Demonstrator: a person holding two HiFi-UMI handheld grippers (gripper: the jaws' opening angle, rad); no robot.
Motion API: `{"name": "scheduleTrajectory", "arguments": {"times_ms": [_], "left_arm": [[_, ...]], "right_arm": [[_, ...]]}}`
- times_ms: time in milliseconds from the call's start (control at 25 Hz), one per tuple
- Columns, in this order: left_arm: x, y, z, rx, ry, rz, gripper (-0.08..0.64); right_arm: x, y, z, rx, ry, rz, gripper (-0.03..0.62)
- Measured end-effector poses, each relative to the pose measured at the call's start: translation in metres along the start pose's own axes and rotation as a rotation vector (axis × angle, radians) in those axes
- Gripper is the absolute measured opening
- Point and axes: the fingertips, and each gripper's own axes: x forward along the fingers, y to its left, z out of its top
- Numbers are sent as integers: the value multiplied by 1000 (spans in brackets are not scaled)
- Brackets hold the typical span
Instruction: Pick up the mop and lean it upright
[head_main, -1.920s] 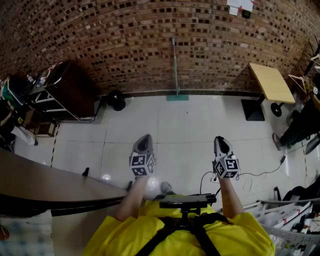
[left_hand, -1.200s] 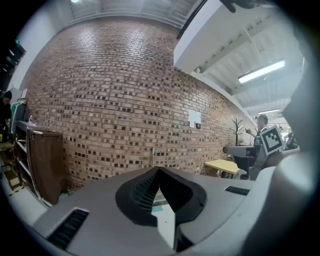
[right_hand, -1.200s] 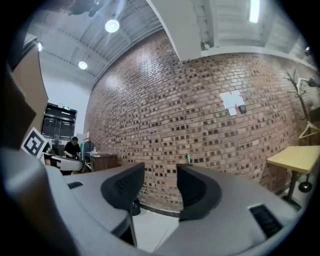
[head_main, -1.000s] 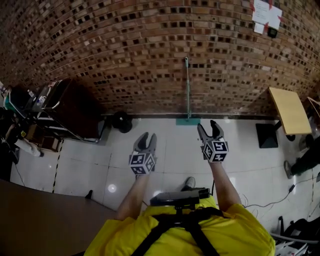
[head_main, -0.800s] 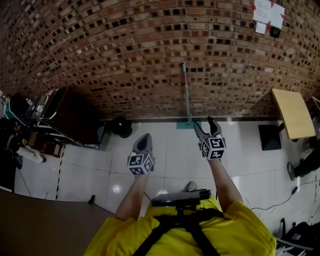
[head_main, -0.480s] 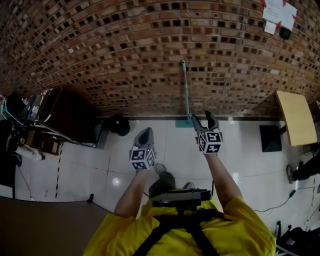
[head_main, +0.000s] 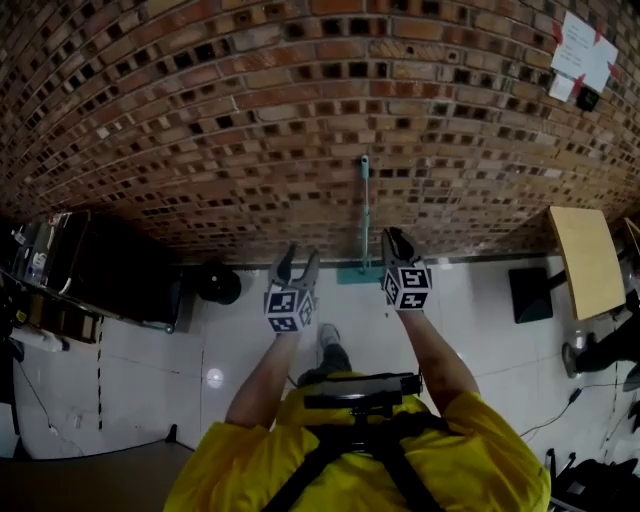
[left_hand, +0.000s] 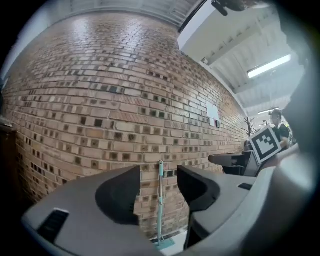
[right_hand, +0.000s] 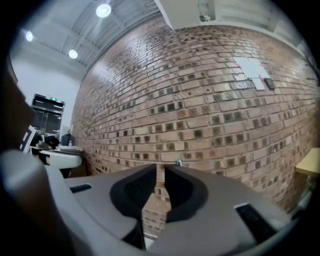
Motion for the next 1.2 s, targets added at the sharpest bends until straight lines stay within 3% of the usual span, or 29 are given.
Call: {"name": "scheduleTrajectory", "arguments": {"times_ms": [40, 80, 120, 280, 320, 360, 400, 440, 480, 520, 560, 760, 840, 1200], "left_arm": [[17, 10, 3, 1, 9, -15, 231], [33, 18, 9, 8, 11, -36, 179], [47, 27, 15, 15, 9, -59, 4], [104, 69, 25, 28, 16, -99, 5], [118, 79, 26, 34, 15, -105, 7], [132, 88, 26, 30, 17, -113, 74], [144, 94, 26, 18, 21, -121, 218], [154, 98, 26, 4, 25, -132, 273], [160, 99, 26, -9, 29, -150, 189], [165, 99, 25, -20, 32, -172, 5], [171, 99, 24, -27, 39, -189, 5], [211, 125, 15, -47, 55, -144, 5], [214, 129, 12, -53, 58, -139, 5], [234, 139, -8, -51, 118, -132, 5]], "right_arm": [[19, -4, 0, 8, 5, -15, 8], [37, -8, 1, 14, 10, -27, 3], [55, -11, 3, 8, 15, -43, 3], [124, -25, 5, 10, 21, -120, 6], [140, -26, 3, 23, 28, -124, 49], [156, -26, 1, 30, 40, -124, 207], [168, -27, -1, 30, 55, -127, 325], [178, -30, -4, 24, 69, -138, 312], [184, -35, -7, 17, 83, -158, 251], [189, -42, -11, 16, 93, -181, 138], [196, -50, -14, 22, 100, -201, 6], [240, -74, -28, 57, 115, -230, 13], [256, -76, -41, 65, 151, -213, 191], [317, -106, -76, 26, 231, -226, 195]]}}
